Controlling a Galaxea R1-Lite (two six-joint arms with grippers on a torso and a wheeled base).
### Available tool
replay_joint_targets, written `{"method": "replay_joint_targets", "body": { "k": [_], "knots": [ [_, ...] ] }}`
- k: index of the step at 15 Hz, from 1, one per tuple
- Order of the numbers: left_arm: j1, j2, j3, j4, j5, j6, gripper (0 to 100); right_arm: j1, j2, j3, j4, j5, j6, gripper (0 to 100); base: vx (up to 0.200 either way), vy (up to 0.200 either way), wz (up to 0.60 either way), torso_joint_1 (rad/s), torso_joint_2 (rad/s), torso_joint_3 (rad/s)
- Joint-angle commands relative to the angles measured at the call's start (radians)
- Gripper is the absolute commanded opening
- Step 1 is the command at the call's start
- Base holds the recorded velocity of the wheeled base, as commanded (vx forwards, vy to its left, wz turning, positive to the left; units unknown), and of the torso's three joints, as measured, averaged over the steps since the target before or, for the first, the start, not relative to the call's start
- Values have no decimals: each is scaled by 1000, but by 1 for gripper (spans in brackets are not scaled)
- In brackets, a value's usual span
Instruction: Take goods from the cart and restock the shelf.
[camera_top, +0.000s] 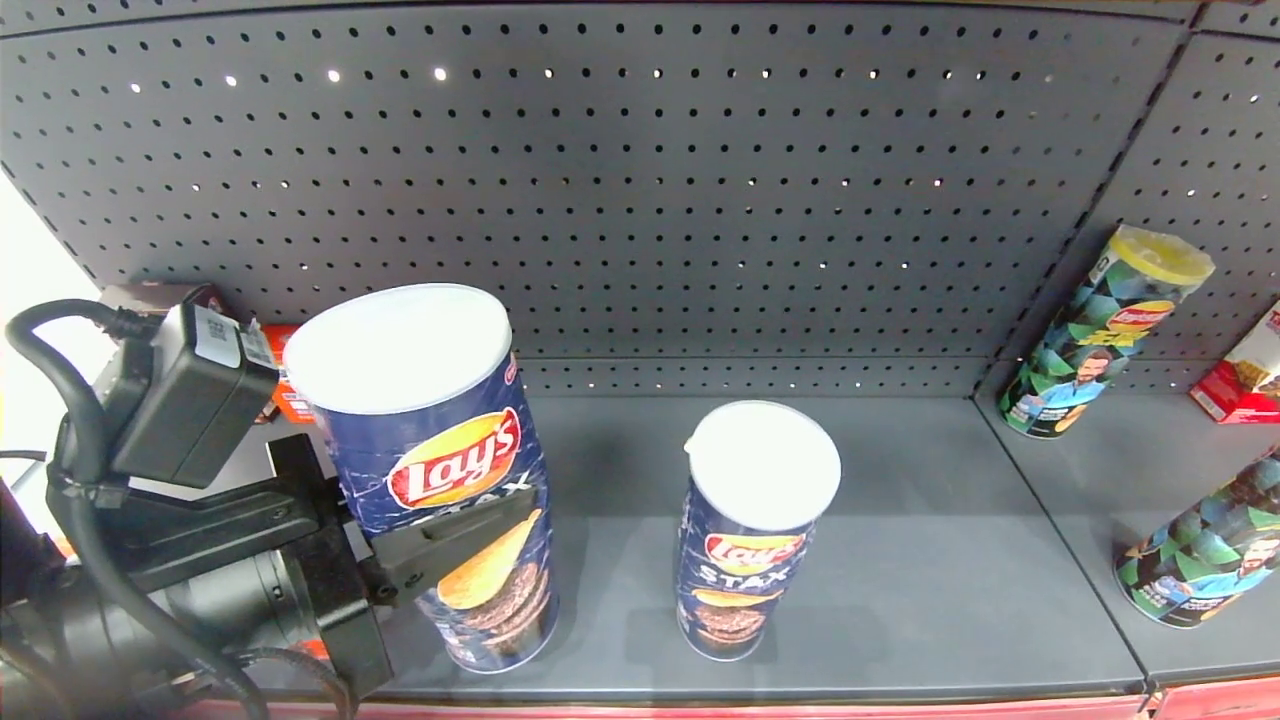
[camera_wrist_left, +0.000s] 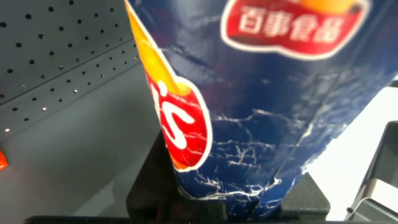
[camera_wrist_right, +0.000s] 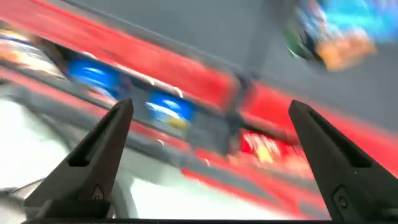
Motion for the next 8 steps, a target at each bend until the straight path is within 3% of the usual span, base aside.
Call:
{"method": "replay_joint_targets", "body": {
  "k": [1, 3, 4, 8],
  "knots": [
    [-15, 9, -3, 0, -1, 0, 0, -294, -141, -19, 83, -2, 4, 100, 0, 0, 0, 0, 0, 0],
    [-26, 15, -5, 0, 1, 1, 0, -394, -243, -18, 83, 90, 8, 100, 0, 0, 0, 0, 0, 0],
    [-32, 17, -3, 0, 1, 1, 0, -383, -298, -18, 83, 128, 10, 100, 0, 0, 0, 0, 0, 0],
    [-32, 17, 0, 1, 1, 23, 0, -388, -402, 5, 26, 119, 62, 100, 0, 0, 0, 0, 0, 0]
  ]
}}
